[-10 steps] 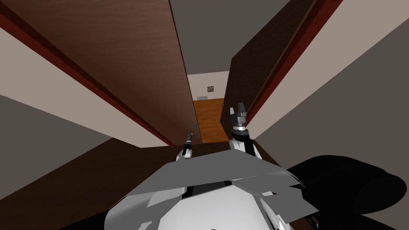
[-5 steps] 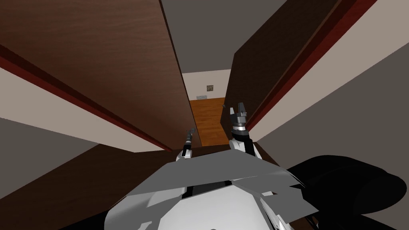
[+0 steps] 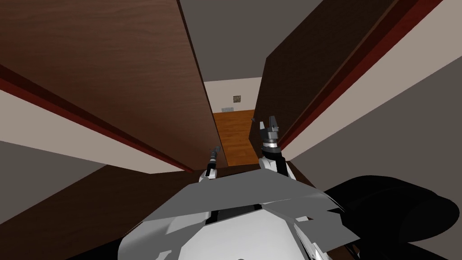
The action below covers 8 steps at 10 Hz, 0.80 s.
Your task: Push the door open
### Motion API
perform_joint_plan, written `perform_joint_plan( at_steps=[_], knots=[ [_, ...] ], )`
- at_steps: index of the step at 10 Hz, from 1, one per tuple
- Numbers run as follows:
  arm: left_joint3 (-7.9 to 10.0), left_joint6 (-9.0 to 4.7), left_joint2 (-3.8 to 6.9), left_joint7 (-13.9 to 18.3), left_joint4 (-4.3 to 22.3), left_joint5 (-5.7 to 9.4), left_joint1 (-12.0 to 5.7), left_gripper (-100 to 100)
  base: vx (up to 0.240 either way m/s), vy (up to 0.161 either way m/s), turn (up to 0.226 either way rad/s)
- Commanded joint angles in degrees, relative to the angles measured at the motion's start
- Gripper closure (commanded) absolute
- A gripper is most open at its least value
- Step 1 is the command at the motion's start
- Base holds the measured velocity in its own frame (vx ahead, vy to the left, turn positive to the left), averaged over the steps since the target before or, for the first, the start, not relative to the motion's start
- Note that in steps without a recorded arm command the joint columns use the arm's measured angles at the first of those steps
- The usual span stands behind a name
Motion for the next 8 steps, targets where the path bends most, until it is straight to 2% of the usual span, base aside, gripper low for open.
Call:
perform_joint_plan(
  at_steps=[1, 3, 4, 8],
  knots=[
    [-0.07, -0.07, -0.08, 0.0, 0.1, -0.03, 0.24, 100, 0.000, 0.000, 0.000],
    [-0.07, -0.07, -0.08, 0.0, 0.1, -0.03, 0.24, 100, 0.000, 0.000, 0.000],
    [0.58, 0.04, 0.31, -0.2, 0.1, 0.34, 0.02, 100, 0.099, -0.038, 0.023],
    [2.20, 0.08, 1.01, -0.7, 0.2, 1.28, 0.09, 100, 0.184, -0.065, 0.040]
  ],
)
